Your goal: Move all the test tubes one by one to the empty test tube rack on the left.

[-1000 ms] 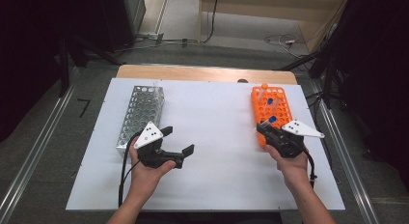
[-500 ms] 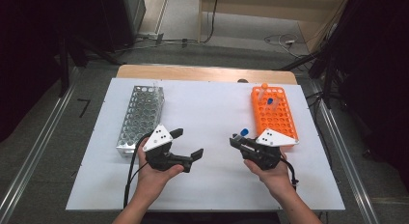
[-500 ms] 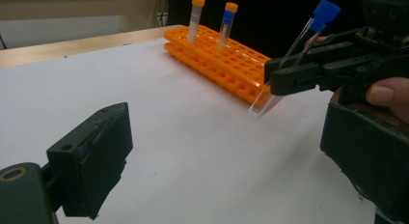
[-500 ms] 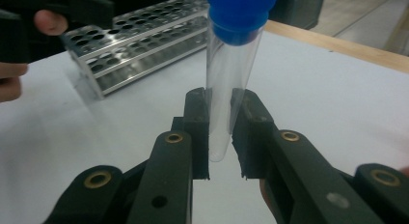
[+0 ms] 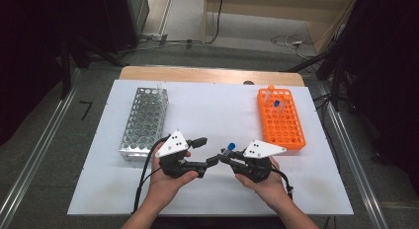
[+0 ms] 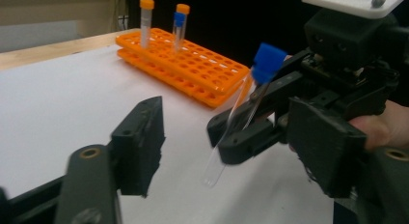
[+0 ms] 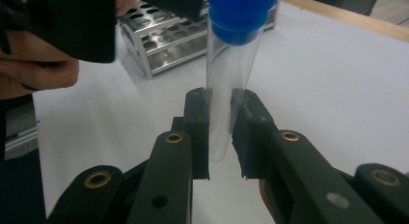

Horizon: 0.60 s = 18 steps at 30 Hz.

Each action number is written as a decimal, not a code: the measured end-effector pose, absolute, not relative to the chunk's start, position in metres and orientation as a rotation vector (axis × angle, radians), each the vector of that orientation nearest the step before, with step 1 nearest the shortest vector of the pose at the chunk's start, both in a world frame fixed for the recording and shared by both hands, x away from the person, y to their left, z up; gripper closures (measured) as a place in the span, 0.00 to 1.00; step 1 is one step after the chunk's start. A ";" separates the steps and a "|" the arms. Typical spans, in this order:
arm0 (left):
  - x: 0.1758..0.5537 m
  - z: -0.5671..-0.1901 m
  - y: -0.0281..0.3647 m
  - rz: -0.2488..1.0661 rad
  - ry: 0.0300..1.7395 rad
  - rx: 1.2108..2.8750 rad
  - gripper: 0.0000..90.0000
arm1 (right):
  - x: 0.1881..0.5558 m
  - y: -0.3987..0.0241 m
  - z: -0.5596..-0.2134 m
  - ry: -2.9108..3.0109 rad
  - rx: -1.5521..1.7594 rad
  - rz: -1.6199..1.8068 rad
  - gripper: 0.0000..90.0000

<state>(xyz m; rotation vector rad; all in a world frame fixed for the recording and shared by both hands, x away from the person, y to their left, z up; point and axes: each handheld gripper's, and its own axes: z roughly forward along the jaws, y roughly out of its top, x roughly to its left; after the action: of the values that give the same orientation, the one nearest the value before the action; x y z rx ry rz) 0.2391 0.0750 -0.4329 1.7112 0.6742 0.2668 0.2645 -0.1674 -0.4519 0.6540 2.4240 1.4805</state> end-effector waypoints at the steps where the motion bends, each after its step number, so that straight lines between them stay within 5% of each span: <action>1: 0.239 -0.433 0.073 0.257 0.662 1.717 0.40 | 0.263 -0.165 -0.453 2.430 0.640 1.476 0.83; 18: 0.241 -0.436 0.060 0.199 0.551 1.770 0.79 | 0.252 -0.146 -0.455 2.541 0.548 1.451 0.83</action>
<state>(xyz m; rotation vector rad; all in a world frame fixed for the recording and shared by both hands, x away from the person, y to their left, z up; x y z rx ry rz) 0.2412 0.0595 -0.4365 1.7697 0.5508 0.1986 0.2523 -0.1463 -0.4554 0.5475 2.5407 1.4506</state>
